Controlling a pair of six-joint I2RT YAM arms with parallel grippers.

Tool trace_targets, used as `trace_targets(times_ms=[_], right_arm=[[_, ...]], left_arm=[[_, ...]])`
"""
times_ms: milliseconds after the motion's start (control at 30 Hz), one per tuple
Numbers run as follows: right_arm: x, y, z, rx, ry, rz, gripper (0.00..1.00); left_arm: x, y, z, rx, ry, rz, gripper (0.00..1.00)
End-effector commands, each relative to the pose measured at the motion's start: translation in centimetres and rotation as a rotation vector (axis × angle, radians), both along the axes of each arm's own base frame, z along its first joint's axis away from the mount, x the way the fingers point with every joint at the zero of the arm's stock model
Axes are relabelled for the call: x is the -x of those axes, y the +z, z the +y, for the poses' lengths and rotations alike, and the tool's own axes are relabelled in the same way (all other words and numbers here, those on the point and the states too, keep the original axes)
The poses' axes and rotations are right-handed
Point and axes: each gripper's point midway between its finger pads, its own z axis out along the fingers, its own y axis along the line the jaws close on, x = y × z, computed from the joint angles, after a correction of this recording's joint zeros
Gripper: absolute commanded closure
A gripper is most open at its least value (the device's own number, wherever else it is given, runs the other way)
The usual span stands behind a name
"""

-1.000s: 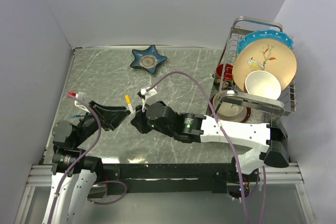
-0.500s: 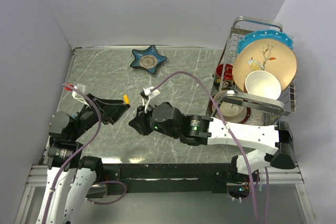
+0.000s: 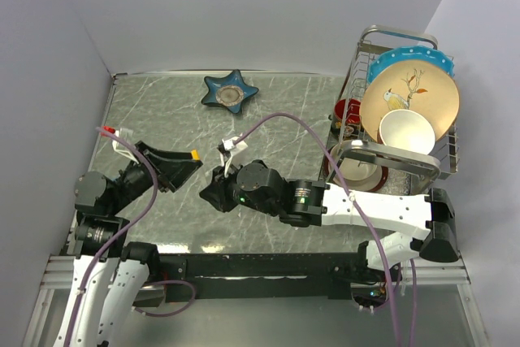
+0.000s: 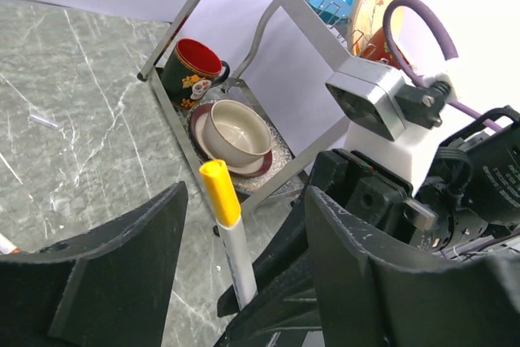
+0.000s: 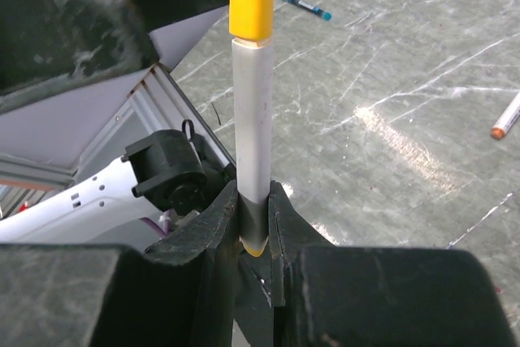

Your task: Insert the pens into the pen caps

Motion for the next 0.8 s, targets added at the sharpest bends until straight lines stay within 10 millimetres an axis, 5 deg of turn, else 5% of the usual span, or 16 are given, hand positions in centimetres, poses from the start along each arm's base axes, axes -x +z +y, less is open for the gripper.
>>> trace_targets(times_ms=[0, 267, 533, 567, 700, 767], right_arm=[[0.5, 2.2, -0.3, -0.075, 0.008, -0.012, 1.0], [0.7, 2.2, -0.3, -0.079, 0.015, -0.011, 1.0], [0.8, 1.9, -0.2, -0.071, 0.021, -0.013, 1.0], [0.8, 2.1, -0.1, -0.075, 0.025, -0.014, 1.0], [0.7, 2.8, -0.1, -0.098, 0.023, -0.019, 1.0], [0.5, 4.1, 0.0, -0.118, 0.017, -0.038, 1.0]], left_arm=[[0.1, 1.3, -0.4, 0.001, -0.037, -0.038, 0.39], [-0.6, 1.6, -0.4, 0.002, -0.031, -0.046, 0.41], [-0.5, 0.2, -0.6, 0.0, -0.047, -0.023, 0.56], [-0.4, 0.1, -0.6, -0.001, -0.053, -0.023, 0.59], [0.5, -0.5, -1.1, 0.009, -0.105, -0.009, 0.99], [1.3, -1.0, -1.3, 0.03, -0.139, 0.005, 0.99]])
